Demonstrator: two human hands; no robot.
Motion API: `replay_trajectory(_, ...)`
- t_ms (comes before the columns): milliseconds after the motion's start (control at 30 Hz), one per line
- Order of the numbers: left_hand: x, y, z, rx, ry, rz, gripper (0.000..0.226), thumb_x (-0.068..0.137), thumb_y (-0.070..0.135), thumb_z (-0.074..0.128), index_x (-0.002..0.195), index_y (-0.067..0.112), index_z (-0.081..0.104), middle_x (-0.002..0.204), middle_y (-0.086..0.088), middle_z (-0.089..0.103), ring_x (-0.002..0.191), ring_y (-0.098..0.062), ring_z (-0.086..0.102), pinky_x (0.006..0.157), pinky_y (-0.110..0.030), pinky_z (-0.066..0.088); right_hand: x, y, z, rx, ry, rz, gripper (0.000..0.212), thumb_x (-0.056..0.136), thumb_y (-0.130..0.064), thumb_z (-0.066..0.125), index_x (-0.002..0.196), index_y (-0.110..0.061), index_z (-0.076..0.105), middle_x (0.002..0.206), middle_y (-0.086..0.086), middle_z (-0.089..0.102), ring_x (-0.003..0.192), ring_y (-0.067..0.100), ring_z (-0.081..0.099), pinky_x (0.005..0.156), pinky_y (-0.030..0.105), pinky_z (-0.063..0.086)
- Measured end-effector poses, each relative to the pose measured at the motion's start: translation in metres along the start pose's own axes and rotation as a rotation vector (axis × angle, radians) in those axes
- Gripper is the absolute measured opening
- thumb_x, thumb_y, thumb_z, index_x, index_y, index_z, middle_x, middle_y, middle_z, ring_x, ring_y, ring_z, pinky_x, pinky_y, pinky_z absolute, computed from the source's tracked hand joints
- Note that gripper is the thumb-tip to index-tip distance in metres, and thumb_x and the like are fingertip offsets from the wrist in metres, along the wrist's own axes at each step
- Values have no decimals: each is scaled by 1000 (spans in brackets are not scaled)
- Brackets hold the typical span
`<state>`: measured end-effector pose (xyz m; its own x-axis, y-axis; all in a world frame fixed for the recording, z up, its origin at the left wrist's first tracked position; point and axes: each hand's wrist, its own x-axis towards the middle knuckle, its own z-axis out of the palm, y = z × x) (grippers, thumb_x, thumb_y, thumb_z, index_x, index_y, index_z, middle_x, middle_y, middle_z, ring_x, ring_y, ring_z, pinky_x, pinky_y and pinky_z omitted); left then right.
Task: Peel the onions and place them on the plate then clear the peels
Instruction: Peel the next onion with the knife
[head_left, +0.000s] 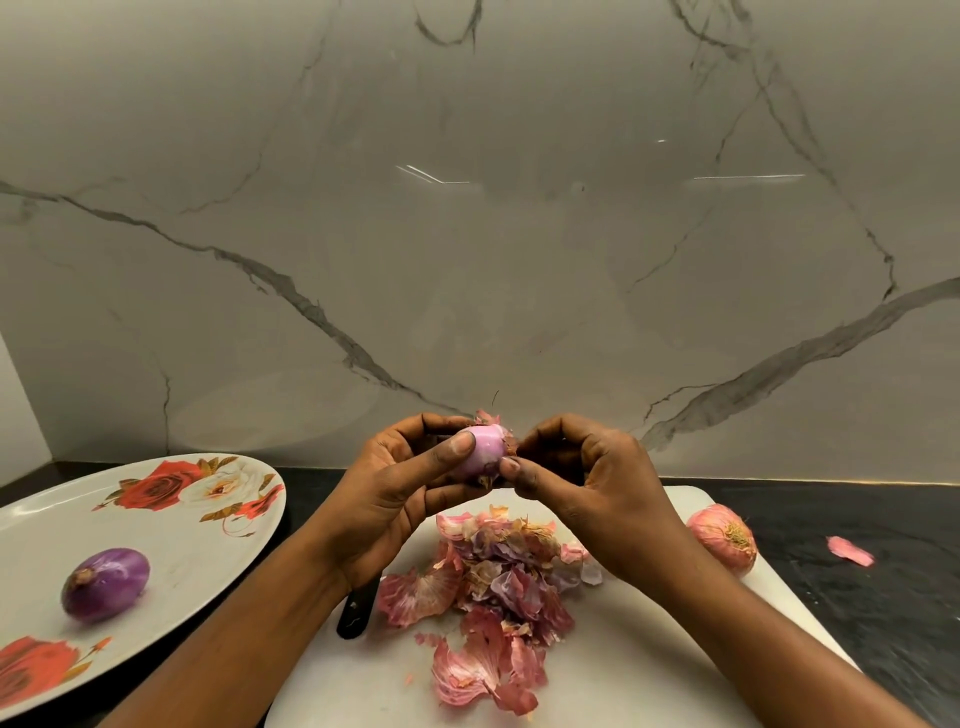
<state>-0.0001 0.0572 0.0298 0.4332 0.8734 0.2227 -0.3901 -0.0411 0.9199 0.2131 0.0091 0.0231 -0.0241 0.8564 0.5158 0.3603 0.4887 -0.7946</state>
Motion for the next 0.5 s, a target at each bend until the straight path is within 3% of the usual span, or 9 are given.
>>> replay_trajectory(233,1,-2,-2,10,16,5,34,86,11,77,118,1,70,128,-26,70,112,-44,72,81,-37,67,-1,2,0,-105,-27,-35,8,96,-19,76,103,-16,77,89,-4,78,86,8,76,79,25,63)
replay_trajectory(400,0,1,0,9,17,-16,36,88,11,73,122,-3,67,124,-29,70,104,-47,74,78,-36,67,-2,1,0,-143,9,-62,2,99,-20,72,97,-20,72,83,-2,75,82,15,75,77,37,66)
replay_trajectory(500,-2,2,1,24,5,-36,35,86,19,80,115,2,73,121,-32,71,100,-50,74,80,-37,67,-1,1,0,-179,42,-79,6,100,-22,70,94,-23,69,80,-1,74,79,17,75,72,41,65)
